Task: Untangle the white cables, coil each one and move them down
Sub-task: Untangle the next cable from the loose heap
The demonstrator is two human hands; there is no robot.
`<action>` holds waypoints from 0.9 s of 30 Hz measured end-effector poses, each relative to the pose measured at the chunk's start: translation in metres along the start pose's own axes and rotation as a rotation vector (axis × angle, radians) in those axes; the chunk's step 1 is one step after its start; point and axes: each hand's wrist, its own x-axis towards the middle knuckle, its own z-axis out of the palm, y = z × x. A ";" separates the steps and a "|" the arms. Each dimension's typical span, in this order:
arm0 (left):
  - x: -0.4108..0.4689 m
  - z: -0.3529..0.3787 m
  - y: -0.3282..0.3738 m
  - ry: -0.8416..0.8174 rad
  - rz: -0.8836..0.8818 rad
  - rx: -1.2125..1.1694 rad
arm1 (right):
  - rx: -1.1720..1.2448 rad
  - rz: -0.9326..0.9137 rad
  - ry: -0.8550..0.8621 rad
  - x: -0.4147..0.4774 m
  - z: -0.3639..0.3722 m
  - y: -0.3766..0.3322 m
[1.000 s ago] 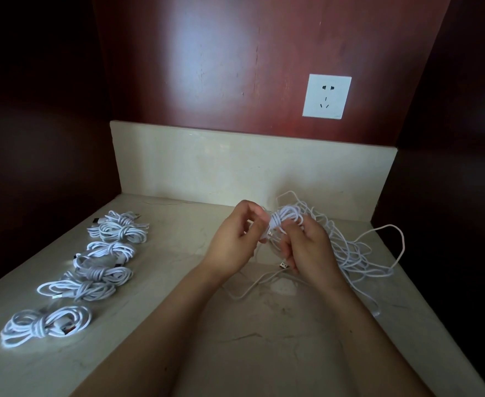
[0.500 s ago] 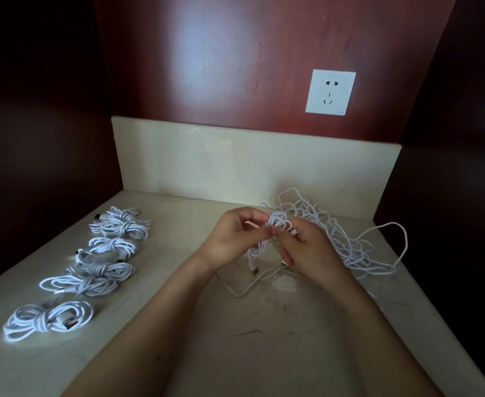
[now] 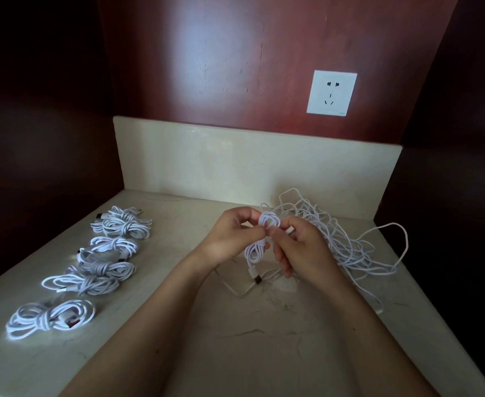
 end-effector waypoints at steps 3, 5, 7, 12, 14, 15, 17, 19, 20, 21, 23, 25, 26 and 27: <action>0.001 0.002 -0.001 0.031 0.012 0.019 | 0.032 -0.007 0.008 0.000 0.002 -0.001; 0.001 0.004 -0.001 0.049 0.027 0.035 | 0.109 -0.006 0.038 0.001 0.002 -0.001; 0.002 0.005 0.000 0.053 0.023 0.017 | 0.208 0.006 0.067 0.002 0.001 -0.003; 0.001 0.000 0.000 0.050 0.014 -0.054 | 0.334 0.014 0.087 0.002 0.004 -0.003; 0.001 -0.001 0.000 0.065 0.027 -0.057 | 0.340 0.000 0.090 0.002 0.006 -0.002; 0.001 0.000 0.000 0.082 0.031 -0.054 | 0.346 -0.008 0.092 0.002 0.007 -0.002; 0.002 0.001 -0.001 0.125 0.019 -0.045 | 0.362 -0.024 0.104 0.002 0.009 -0.002; 0.004 0.002 0.000 0.146 -0.021 -0.076 | 0.372 -0.044 0.129 0.002 0.011 -0.001; 0.005 0.002 0.001 0.152 -0.051 -0.118 | 0.365 -0.062 0.144 0.002 0.012 0.000; 0.004 0.002 0.002 0.158 -0.083 -0.164 | 0.348 -0.087 0.158 0.002 0.013 0.001; 0.004 0.000 0.003 0.177 -0.116 -0.215 | 0.293 -0.134 0.178 0.001 0.015 0.003; 0.004 -0.001 0.001 0.187 -0.106 -0.205 | 0.264 -0.156 0.175 0.001 0.016 0.004; 0.004 -0.001 0.001 0.190 -0.091 -0.191 | 0.260 -0.165 0.173 0.001 0.017 0.004; 0.005 -0.001 0.000 0.197 -0.075 -0.177 | 0.251 -0.176 0.177 0.001 0.016 0.005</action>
